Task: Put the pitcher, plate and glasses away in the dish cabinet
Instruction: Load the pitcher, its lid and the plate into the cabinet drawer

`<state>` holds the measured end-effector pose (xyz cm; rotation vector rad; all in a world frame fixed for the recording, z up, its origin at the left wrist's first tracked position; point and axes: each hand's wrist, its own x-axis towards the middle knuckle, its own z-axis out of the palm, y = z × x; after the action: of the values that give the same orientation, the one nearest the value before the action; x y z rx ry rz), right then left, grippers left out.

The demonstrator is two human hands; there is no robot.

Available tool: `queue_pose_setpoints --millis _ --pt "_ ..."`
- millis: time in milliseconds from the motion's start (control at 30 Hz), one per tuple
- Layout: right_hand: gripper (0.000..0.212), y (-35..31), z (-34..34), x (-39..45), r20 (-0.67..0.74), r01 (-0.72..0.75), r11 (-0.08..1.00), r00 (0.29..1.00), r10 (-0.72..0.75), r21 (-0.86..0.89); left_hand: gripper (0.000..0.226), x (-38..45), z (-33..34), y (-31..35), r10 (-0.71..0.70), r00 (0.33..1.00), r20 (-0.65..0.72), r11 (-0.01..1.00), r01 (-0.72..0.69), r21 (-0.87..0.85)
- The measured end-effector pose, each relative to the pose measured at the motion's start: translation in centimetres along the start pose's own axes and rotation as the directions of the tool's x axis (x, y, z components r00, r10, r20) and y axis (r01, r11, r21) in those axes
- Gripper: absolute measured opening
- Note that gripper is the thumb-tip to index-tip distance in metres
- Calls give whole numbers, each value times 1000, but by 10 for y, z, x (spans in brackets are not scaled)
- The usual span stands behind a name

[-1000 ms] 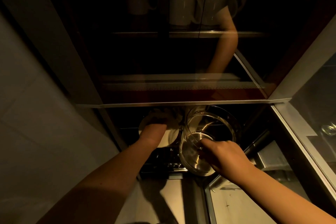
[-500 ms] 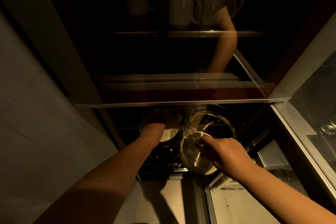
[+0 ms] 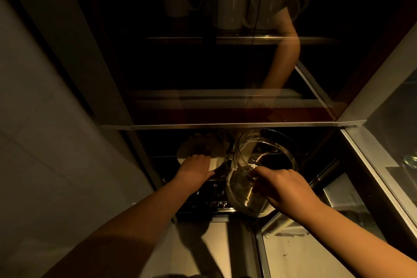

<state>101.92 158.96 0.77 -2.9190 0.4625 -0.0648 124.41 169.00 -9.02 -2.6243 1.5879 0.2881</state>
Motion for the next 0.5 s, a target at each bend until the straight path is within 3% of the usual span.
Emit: queue_pose_setpoints --millis 200,300,500 --pt "33 -3 -3 0 -4 -9 1000 1000 9 23 46 -9 11 1 65 989 -130 995 -55 82" --pt "33 -4 -4 -1 5 -8 1000 1000 8 18 65 -14 16 0 98 973 -207 995 -91 45" --pt "34 -5 -5 -1 12 -6 1000 1000 6 12 92 -20 23 -6 172 971 -168 982 -155 108"
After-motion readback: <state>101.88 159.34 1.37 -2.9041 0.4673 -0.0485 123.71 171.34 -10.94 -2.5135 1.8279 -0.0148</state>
